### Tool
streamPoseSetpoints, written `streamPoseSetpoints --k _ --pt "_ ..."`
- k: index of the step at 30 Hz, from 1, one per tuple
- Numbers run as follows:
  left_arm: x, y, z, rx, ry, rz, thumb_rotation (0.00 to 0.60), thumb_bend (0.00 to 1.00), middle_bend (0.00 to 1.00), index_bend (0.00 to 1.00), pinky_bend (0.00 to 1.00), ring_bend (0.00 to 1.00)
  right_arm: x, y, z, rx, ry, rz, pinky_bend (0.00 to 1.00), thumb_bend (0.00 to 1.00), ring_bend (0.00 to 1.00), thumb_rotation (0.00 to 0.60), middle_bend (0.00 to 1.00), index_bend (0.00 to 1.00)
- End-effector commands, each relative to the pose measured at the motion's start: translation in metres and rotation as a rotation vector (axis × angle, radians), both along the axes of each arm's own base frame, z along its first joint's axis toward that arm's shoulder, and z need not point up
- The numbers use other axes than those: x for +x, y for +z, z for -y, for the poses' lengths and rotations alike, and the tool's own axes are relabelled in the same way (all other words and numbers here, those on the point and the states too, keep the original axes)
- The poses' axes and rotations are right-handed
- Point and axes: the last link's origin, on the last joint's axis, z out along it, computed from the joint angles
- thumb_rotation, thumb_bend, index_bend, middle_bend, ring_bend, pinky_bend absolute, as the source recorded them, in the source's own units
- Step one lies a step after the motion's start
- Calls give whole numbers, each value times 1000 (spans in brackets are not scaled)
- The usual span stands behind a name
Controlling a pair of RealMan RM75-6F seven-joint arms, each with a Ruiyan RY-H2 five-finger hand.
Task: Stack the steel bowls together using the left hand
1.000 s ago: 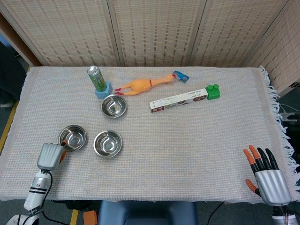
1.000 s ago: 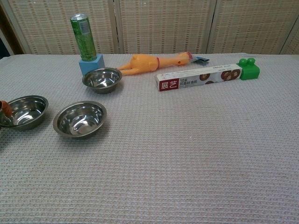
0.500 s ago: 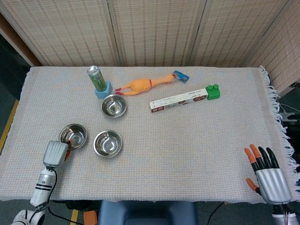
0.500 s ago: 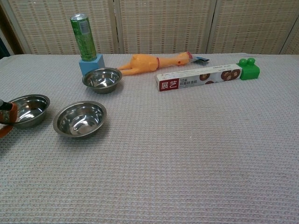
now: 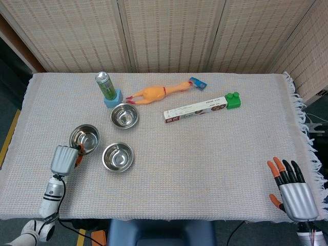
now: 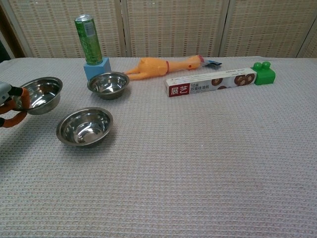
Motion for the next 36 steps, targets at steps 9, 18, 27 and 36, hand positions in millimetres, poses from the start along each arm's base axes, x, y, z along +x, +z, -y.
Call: streamPoseSetpoints --k 9,18,27,36 --pt "73 -12 -83 -28 -39 -51 600 748 1000 740 1000 1000 -6 1 9 -9 -41 0 0 115 0 600 0 0" --pt "105 -38 -117 -66 -25 -110 600 739 1000 739 1000 1000 -11 5 16 -22 -77 6 0 115 0 600 0 0" --pt "110 -58 -115 -108 -20 -153 600 571 1000 353 1000 1000 -12 10 16 -32 -80 19 0 115 0 600 0 0" --pt "117 -57 -115 -116 -30 -114 600 463 1000 42 1000 1000 -11 11 13 -32 -72 22 0 115 0 600 0 0"
